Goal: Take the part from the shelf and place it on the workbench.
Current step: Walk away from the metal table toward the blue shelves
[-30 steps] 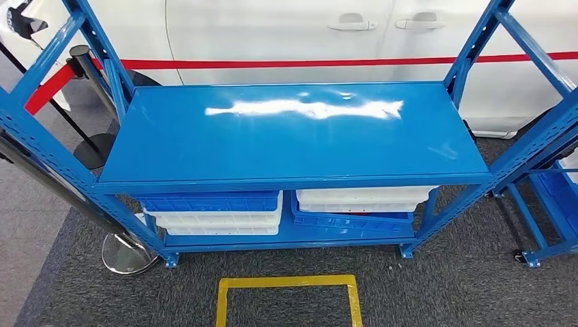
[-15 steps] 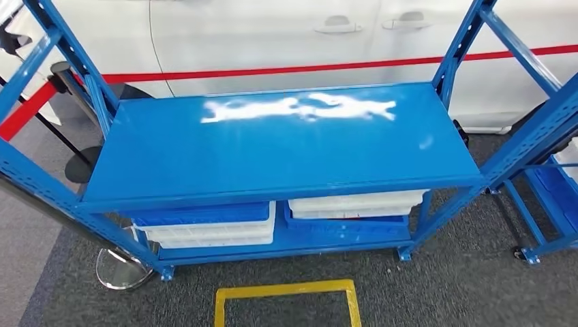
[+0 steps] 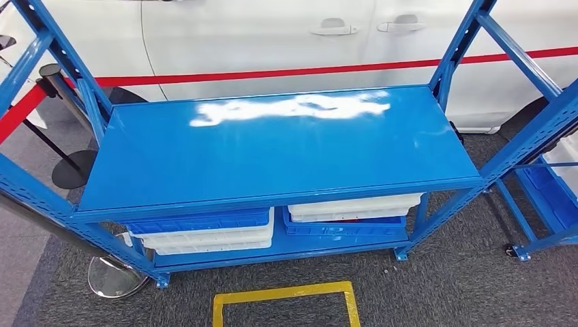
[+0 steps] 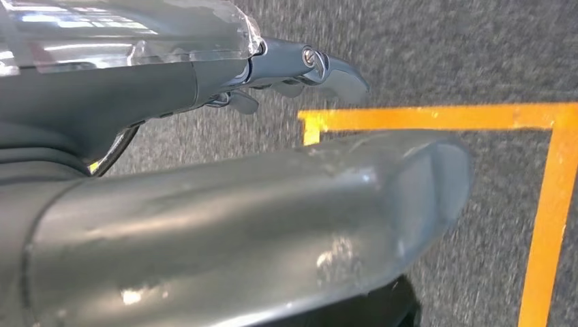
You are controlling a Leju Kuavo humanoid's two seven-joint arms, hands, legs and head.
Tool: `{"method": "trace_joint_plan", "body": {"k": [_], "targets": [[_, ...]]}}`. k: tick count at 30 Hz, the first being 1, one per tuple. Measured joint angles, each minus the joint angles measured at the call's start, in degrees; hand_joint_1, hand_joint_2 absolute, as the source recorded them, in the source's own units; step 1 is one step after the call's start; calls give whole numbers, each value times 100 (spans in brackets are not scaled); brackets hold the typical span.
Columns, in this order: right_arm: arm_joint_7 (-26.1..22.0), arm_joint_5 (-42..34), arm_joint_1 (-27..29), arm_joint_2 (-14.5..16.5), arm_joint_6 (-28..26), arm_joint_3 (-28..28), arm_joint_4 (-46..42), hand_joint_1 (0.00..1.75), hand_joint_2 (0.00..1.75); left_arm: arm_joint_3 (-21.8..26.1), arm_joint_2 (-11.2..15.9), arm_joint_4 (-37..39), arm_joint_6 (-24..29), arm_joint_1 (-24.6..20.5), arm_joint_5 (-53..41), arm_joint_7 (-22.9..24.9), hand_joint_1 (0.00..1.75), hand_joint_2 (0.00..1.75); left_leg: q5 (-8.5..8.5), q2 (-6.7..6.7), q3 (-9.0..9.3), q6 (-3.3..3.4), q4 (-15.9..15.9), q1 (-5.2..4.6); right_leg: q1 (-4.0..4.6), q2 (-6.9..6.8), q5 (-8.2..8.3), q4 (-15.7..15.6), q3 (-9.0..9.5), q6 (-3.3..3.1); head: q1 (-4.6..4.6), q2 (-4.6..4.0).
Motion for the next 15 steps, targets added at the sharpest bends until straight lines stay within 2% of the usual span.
{"method": "trace_joint_plan", "body": {"k": [1, 3, 4, 5, 6, 8, 9, 10, 13, 15], "targets": [[7, -3, -5, -2, -8, -1, 5, 0, 175, 1, 1, -1, 0, -1, -7, -1, 0, 0, 10, 12, 12, 35, -24, 5, -6, -22, -159, 275, -131, 16, 11, 0], [49, -8, -10, -6, -33, -2, 16, 0, 175, 2, 3, -2, 0, -1, -23, -2, 0, 0, 1, 34, 12, 77, -28, -6, -15, -40, -487, 1016, -526, 52, 25, -1], [74, -9, -9, -8, -53, -2, 22, 0, 175, 3, 4, -2, 0, -1, -30, -2, 0, 0, -6, 41, 15, 89, -25, -10, -28, -42, -548, 1283, -681, 77, 24, -1], [89, -17, -8, -9, -81, -2, 26, 0, 131, 4, 4, -2, 0, 0, -35, -2, 0, 0, -16, 45, 23, 97, -19, -11, -47, -46, -492, 1357, -745, 107, 24, -1], [83, -32, -7, -10, -111, -3, 29, 0, 87, 4, 5, -2, 0, -1, -38, -2, 0, 0, -29, 42, 34, 98, -9, -8, -72, -54, -321, 1202, -694, 138, 25, -1], [33, -79, -11, -14, -160, -9, 33, 0, 0, 5, 5, -3, 2, -1, -46, -2, 0, 0, -77, 33, 55, 67, 35, -6, -131, -85, 107, 468, -368, 205, 29, -1], [8, -101, -19, -14, -169, -16, 39, 0, 0, 7, 9, -5, 4, -2, -50, -2, 0, 0, -115, 28, 50, 35, 74, -18, -144, -89, 245, 140, -221, 211, 34, -1], [-10, -116, -30, -15, -170, -25, 45, 0, 0, 9, 13, -8, 8, -2, -52, -3, 0, 0, -143, 27, 43, 4, 102, -35, -151, -90, 291, -64, -129, 190, 37, -1], [-39, -131, -51, -19, -158, -50, 60, 0, 0, 15, 20, -17, 17, -11, -54, -3, 0, 0, -167, 28, 39, -44, 111, -56, -126, -78, 263, -141, -98, 106, 31, -1], [-45, -132, -50, -26, -123, -55, 62, 0, 0, 19, 20, -22, 22, -16, -55, 20, 0, 0, -160, 27, 50, -62, 94, -43, -105, -78, 264, -141, -98, 93, 30, -1]]}}
